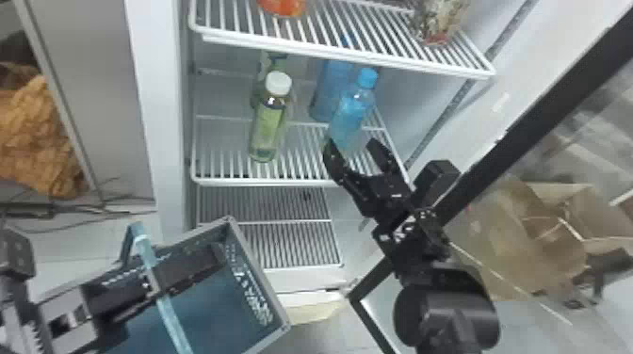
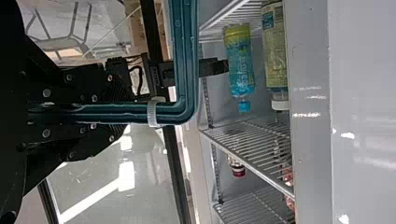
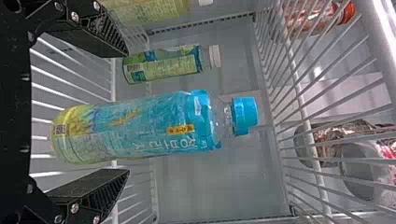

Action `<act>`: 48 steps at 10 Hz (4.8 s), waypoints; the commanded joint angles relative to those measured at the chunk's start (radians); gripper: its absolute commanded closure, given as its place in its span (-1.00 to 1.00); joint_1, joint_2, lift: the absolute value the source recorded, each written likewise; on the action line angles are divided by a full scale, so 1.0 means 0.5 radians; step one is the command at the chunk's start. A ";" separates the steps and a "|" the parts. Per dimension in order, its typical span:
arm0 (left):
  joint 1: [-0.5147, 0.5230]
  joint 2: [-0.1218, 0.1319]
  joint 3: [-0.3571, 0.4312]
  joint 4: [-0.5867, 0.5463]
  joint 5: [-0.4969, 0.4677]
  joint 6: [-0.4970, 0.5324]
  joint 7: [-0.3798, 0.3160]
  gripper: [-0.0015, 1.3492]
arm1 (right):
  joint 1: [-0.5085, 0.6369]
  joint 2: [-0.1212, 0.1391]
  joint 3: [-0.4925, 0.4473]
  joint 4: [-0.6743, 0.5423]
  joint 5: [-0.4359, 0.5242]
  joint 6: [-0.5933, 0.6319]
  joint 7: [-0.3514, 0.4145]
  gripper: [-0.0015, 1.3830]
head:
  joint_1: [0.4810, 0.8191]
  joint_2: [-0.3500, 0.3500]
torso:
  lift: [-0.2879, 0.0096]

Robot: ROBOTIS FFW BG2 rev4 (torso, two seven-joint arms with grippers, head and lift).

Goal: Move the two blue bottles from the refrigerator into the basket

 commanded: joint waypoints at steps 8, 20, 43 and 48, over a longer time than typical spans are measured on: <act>-0.001 0.011 -0.008 0.001 0.011 -0.005 0.000 0.78 | -0.249 -0.003 0.068 0.236 -0.019 0.000 -0.107 -0.05 | 0.27 -0.87 | -0.54; -0.001 0.020 -0.024 0.001 0.019 -0.015 0.000 0.78 | 0.375 -0.018 -0.096 -0.594 -0.199 0.353 -0.086 0.85 | 0.27 -1.00 | -0.54; 0.014 0.023 -0.036 0.026 0.055 -0.039 0.003 0.78 | 0.807 -0.141 0.120 -1.187 -0.653 1.689 0.485 -0.78 | 0.27 -0.33 | -0.54; 0.014 0.023 -0.036 0.021 0.059 -0.039 0.003 0.78 | 0.807 -0.117 0.000 -1.168 -0.622 1.316 0.485 -0.77 | 0.27 -0.40 | -0.54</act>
